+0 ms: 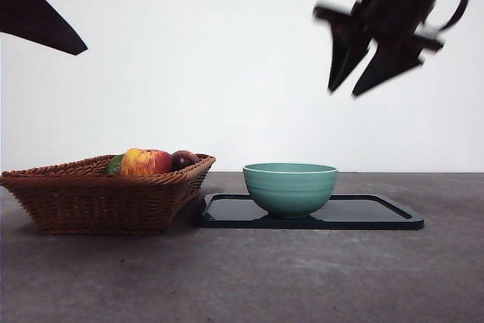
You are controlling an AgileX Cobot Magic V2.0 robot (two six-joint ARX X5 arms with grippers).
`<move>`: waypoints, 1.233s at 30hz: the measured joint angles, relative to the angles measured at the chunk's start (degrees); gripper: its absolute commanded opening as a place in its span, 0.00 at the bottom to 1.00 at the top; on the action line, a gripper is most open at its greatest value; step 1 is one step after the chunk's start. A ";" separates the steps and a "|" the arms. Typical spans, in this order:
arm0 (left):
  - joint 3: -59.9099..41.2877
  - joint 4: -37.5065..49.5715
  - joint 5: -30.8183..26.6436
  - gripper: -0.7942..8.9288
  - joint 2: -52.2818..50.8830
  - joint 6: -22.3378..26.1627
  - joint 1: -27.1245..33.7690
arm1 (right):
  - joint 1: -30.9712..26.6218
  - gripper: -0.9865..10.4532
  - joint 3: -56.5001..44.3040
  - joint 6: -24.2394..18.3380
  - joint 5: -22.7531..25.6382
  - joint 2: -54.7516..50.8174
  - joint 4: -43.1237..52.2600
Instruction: Pick up the wifruite, put it on the bowl, pick up the plate, put it on desk
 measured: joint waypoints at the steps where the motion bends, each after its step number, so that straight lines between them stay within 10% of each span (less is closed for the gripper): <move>1: 0.00 0.00 0.00 0.40 0.00 0.00 0.00 | 0.07 0.26 0.00 0.00 -0.74 -1.99 -1.57; 14: 0.00 0.00 0.00 0.40 0.00 0.24 0.00 | 3.74 0.26 -0.28 -0.22 -2.67 -25.11 -22.01; 37: 0.00 0.00 0.00 0.40 0.00 0.66 0.00 | 8.61 0.26 -23.45 0.68 -16.13 -47.60 -23.61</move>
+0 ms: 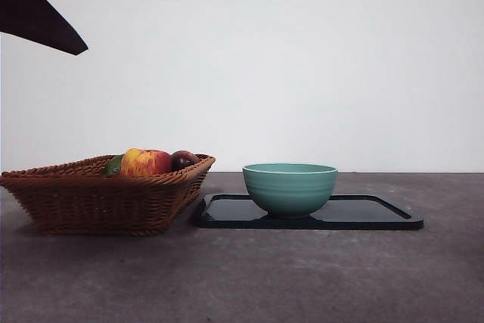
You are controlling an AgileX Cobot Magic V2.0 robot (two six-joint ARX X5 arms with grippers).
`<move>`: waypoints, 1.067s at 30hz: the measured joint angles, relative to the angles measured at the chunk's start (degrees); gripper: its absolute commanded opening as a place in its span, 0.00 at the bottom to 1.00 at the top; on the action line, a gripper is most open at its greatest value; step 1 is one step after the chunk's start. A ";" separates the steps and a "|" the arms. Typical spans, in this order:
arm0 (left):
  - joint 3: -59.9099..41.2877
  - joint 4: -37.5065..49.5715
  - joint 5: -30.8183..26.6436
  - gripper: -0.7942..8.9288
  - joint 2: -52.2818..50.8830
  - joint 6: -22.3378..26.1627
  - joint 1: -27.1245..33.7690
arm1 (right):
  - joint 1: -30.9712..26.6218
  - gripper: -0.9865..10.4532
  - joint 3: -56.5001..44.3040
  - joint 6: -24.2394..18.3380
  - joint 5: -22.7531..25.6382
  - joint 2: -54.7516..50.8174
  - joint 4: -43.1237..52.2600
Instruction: Pick up the wifruite, put it on the bowl, pick up the plate, put it on desk
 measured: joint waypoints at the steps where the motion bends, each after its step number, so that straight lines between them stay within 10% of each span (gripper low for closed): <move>1: 0.00 0.00 0.00 0.40 0.00 0.00 0.00 | 0.00 0.26 0.00 0.00 0.00 0.00 0.11; 32: 6.36 9.14 -7.56 0.40 5.55 0.74 0.00 | 0.00 0.26 0.00 0.00 0.07 -0.02 0.11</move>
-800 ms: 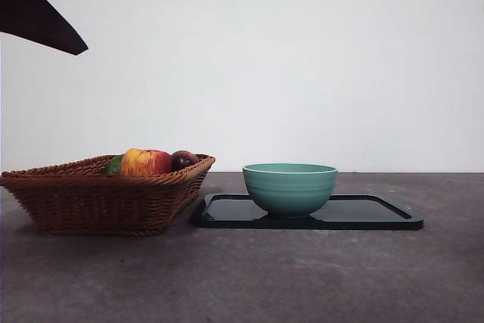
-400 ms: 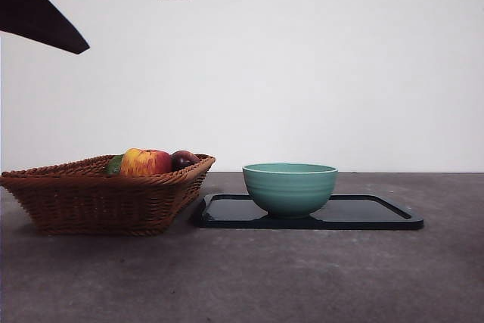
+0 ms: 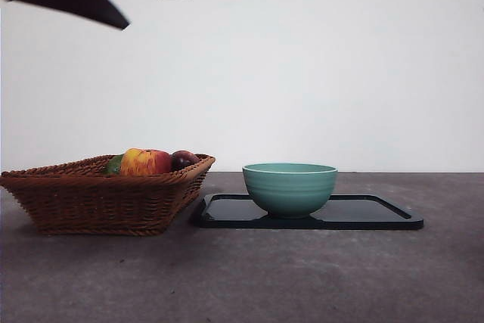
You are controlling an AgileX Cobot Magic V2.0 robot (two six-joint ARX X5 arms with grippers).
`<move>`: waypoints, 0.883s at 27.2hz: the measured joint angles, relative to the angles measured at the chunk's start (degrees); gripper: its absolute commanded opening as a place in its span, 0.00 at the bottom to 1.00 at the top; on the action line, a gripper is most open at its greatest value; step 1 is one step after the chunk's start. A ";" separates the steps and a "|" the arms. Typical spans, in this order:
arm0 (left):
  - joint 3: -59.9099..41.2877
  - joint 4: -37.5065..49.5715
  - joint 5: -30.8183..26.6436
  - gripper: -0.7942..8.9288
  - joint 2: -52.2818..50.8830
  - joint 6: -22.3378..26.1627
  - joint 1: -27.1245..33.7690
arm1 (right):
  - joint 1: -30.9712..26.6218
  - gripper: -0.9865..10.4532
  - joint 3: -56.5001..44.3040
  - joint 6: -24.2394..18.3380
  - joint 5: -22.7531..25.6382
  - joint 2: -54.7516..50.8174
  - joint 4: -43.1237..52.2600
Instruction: Pick up the wifruite, put it on the bowl, pick up the plate, put it on desk
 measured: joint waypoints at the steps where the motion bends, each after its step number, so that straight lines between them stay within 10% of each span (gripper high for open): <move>1: 1.51 0.20 -0.35 0.40 1.36 0.37 0.00 | 0.00 0.26 0.00 0.00 0.02 0.00 0.00; 15: 39.71 0.07 -0.63 0.40 43.17 10.47 0.00 | 0.00 0.26 0.00 -0.02 0.00 0.00 -0.26; 24: 46.95 -0.28 -0.72 0.40 58.42 17.38 -0.07 | 0.00 0.26 0.00 -0.02 0.02 0.00 -0.94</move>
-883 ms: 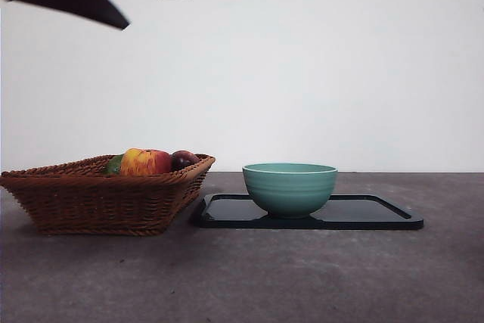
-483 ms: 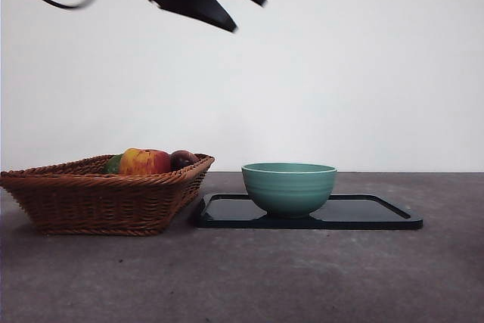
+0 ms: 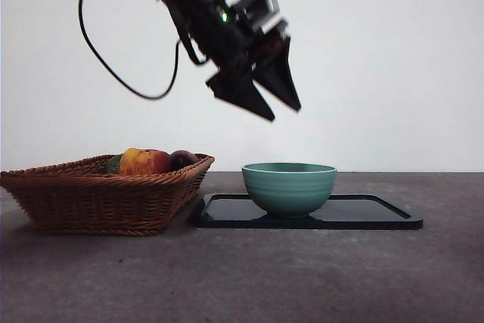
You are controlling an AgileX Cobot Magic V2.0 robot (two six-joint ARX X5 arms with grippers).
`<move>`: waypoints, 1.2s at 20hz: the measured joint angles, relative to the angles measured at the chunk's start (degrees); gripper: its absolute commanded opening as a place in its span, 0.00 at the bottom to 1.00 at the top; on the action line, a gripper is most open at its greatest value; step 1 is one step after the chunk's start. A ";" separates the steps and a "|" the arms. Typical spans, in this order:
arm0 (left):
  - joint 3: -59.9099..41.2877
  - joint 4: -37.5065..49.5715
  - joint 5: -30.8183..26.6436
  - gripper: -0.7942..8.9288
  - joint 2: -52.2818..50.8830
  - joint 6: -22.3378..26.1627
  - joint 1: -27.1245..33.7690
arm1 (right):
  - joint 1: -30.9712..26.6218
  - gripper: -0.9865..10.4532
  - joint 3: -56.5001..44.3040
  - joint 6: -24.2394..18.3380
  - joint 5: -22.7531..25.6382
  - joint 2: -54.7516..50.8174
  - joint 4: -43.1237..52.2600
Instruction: Pick up the wifruite, put it on the bowl, pick up the plate, put it on desk
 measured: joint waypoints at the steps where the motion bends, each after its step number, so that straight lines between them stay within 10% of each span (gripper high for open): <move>1: 0.00 -0.15 -0.02 0.40 1.07 1.16 -0.13 | 0.00 0.26 0.00 0.00 0.00 0.00 -0.17; 24: 0.04 0.42 -2.97 0.40 6.91 13.27 -2.45 | 0.00 0.26 0.00 0.00 0.00 0.00 -0.76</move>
